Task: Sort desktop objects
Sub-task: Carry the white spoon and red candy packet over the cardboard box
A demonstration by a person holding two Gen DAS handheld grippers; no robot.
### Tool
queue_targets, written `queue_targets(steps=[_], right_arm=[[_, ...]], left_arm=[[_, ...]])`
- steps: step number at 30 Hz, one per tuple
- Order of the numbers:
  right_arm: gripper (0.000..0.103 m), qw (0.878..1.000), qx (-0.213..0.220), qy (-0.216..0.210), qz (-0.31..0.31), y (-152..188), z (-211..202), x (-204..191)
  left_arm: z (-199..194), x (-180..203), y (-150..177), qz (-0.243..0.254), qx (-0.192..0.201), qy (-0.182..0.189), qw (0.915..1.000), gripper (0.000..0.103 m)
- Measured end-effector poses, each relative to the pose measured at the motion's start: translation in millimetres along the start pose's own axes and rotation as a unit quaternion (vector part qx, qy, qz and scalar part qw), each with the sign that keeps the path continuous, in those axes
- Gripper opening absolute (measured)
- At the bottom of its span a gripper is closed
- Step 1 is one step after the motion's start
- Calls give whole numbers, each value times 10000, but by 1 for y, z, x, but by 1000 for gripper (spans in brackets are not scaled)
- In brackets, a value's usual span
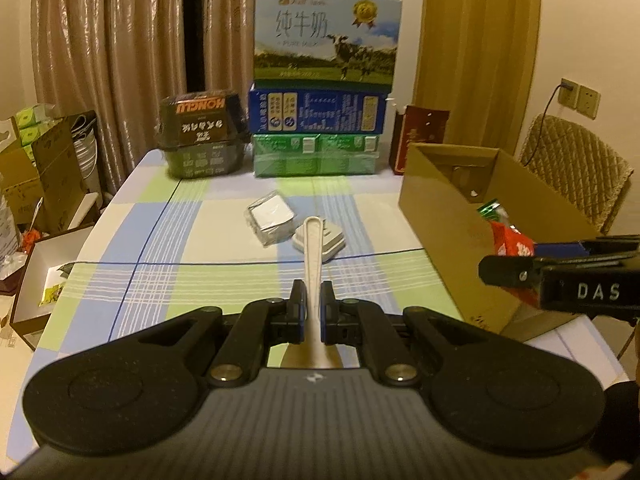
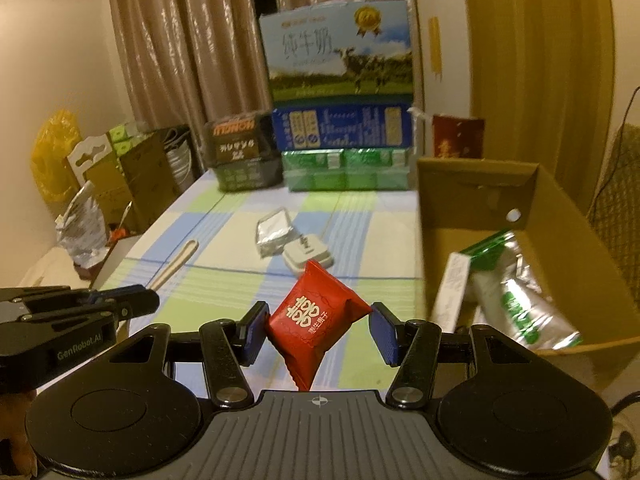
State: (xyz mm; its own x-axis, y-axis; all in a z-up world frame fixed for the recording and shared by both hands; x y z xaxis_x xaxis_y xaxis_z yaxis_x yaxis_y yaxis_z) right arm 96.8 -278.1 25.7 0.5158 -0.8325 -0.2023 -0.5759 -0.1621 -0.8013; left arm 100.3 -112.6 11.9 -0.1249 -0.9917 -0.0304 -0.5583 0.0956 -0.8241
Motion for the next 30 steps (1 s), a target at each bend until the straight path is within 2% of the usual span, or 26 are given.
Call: queue_targets(steps=[15, 30], right_arm=[[52, 9988, 188, 442, 133, -3, -53, 46], [52, 9924, 339, 1056, 529, 0, -95, 128]], left_arm=[[-17, 53, -18, 196, 132, 418, 9988, 4], [-2, 140, -47, 261, 76, 1193, 9925, 4]])
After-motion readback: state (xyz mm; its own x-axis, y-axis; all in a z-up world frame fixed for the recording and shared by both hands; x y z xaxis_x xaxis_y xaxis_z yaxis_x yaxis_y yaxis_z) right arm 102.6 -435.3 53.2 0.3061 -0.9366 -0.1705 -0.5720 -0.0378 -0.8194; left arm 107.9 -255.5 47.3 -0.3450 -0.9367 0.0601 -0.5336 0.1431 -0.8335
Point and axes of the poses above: each gripper's, at about its wrist camera, not at the fingertips, and z roughly the way its jaws point, x to its right, y to its underside, the point moved 3 cm from there along z, roughly the way its jaws point, and after that the axes turned 6 degrees about -y, right-handed, at the moved point
